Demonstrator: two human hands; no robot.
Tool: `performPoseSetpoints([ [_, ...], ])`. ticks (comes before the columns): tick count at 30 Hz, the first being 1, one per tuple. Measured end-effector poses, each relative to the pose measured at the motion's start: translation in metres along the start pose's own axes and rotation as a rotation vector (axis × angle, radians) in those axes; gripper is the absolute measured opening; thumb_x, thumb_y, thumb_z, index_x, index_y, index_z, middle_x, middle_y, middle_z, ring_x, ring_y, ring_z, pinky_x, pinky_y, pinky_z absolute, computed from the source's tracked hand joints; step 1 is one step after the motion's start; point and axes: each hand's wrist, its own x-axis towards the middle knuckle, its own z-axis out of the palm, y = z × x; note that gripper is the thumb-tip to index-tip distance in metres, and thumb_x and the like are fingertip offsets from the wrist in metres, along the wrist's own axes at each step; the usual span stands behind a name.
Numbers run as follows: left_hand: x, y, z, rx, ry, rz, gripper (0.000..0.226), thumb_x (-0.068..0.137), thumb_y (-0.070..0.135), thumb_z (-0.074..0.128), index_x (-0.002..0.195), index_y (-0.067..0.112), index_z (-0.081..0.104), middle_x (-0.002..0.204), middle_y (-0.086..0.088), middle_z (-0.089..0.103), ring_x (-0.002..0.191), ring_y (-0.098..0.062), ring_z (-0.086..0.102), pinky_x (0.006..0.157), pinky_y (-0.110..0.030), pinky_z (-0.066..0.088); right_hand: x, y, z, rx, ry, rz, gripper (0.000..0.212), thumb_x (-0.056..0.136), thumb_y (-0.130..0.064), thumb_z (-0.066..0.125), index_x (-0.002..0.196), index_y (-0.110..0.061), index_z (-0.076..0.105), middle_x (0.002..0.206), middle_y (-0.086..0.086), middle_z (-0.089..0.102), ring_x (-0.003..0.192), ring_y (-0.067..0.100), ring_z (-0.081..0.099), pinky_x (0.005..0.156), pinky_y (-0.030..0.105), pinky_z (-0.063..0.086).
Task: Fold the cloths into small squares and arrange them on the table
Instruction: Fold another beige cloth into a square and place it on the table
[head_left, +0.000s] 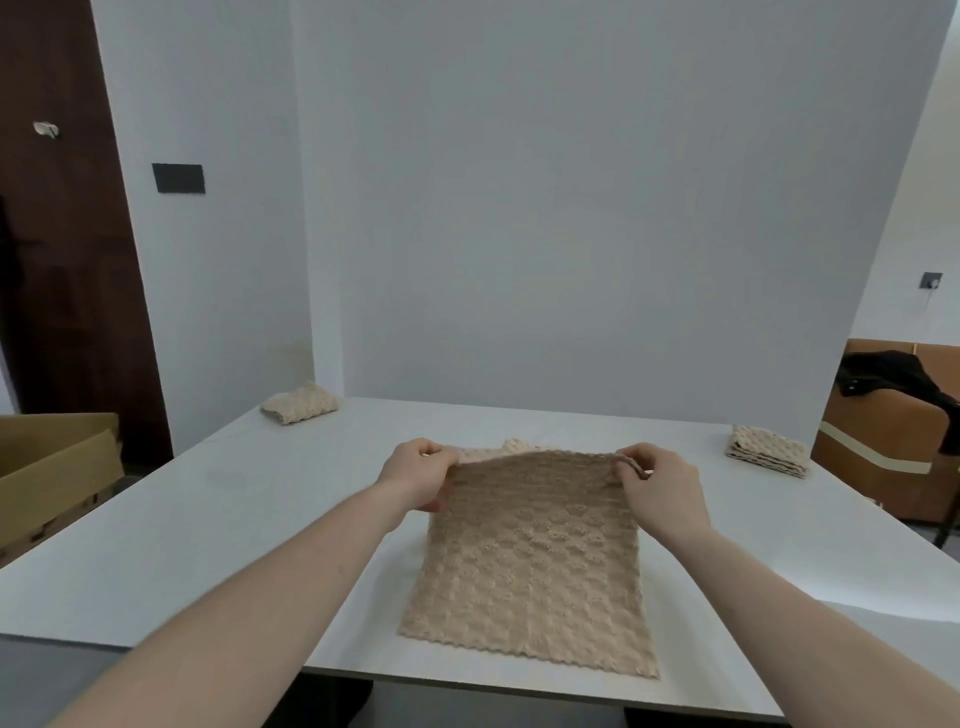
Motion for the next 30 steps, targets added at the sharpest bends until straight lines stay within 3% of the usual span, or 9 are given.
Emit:
performPoseSetpoints([
  [4,-0.006,-0.005,-0.008,-0.032,-0.002,-0.009,0.024,0.093,0.031,0.063,0.1,0.01,0.071,0.101,-0.007,0.073,0.096,-0.023,0.073,0.058,-0.03,0.058,-0.011,0.0,-0.004,0.019,-0.033,-0.008,0.022,0.095,-0.02,0.057,0.089,-0.031,0.075,0.084,-0.015,0.073,0.081,0.007,0.067,0.071,0.028,0.051],
  [7,-0.014,-0.014,-0.016,0.047,0.002,0.029,0.014,0.095,0.028,0.064,0.097,0.017,0.073,0.101,-0.004,0.074,0.094,-0.018,0.072,0.061,-0.03,0.058,-0.025,-0.001,-0.009,0.007,-0.087,-0.008,0.023,0.09,-0.017,0.058,0.082,-0.032,0.074,0.079,-0.013,0.073,0.077,0.006,0.068,0.066,0.026,0.051],
  [11,-0.032,-0.028,-0.023,0.183,0.005,0.086,0.008,0.093,0.023,0.067,0.093,0.02,0.074,0.099,-0.002,0.074,0.094,-0.021,0.072,0.059,-0.028,0.057,-0.049,0.001,-0.018,-0.039,-0.121,-0.051,0.022,0.084,-0.014,0.06,0.077,-0.031,0.071,0.081,-0.016,0.073,0.087,-0.003,0.066,0.075,0.027,0.053],
  [13,-0.043,-0.036,-0.024,0.248,-0.007,0.114,0.006,0.092,0.023,0.069,0.092,0.022,0.075,0.096,0.0,0.074,0.092,-0.021,0.071,0.063,-0.029,0.059,-0.061,0.004,-0.022,-0.085,-0.139,-0.077,0.022,0.082,-0.013,0.061,0.076,-0.032,0.07,0.081,-0.017,0.072,0.088,-0.004,0.065,0.077,0.027,0.053],
  [16,-0.056,-0.051,-0.024,0.347,-0.029,0.155,0.007,0.091,0.025,0.071,0.087,0.026,0.076,0.092,0.008,0.073,0.091,-0.014,0.069,0.082,-0.034,0.06,-0.079,0.011,-0.025,-0.128,-0.179,-0.09,0.021,0.081,-0.012,0.063,0.076,-0.032,0.069,0.081,-0.019,0.072,0.087,-0.005,0.065,0.079,0.025,0.053],
  [22,-0.081,-0.076,-0.019,0.486,-0.049,0.192,0.011,0.088,0.029,0.071,0.079,0.033,0.076,0.084,0.018,0.072,0.085,0.0,0.064,0.078,-0.021,0.049,-0.111,0.029,-0.025,-0.21,-0.264,-0.084,0.019,0.076,-0.015,0.062,0.073,-0.033,0.068,0.078,-0.021,0.071,0.083,-0.006,0.065,0.076,0.024,0.054],
  [30,-0.094,-0.092,-0.014,0.632,-0.041,0.198,0.014,0.087,0.033,0.066,0.076,0.036,0.074,0.083,0.02,0.072,0.083,0.002,0.065,0.083,-0.027,0.056,-0.13,0.043,-0.027,-0.268,-0.311,-0.056,0.014,0.074,-0.021,0.062,0.074,-0.034,0.068,0.079,-0.02,0.071,0.083,0.0,0.064,0.075,0.027,0.054],
])
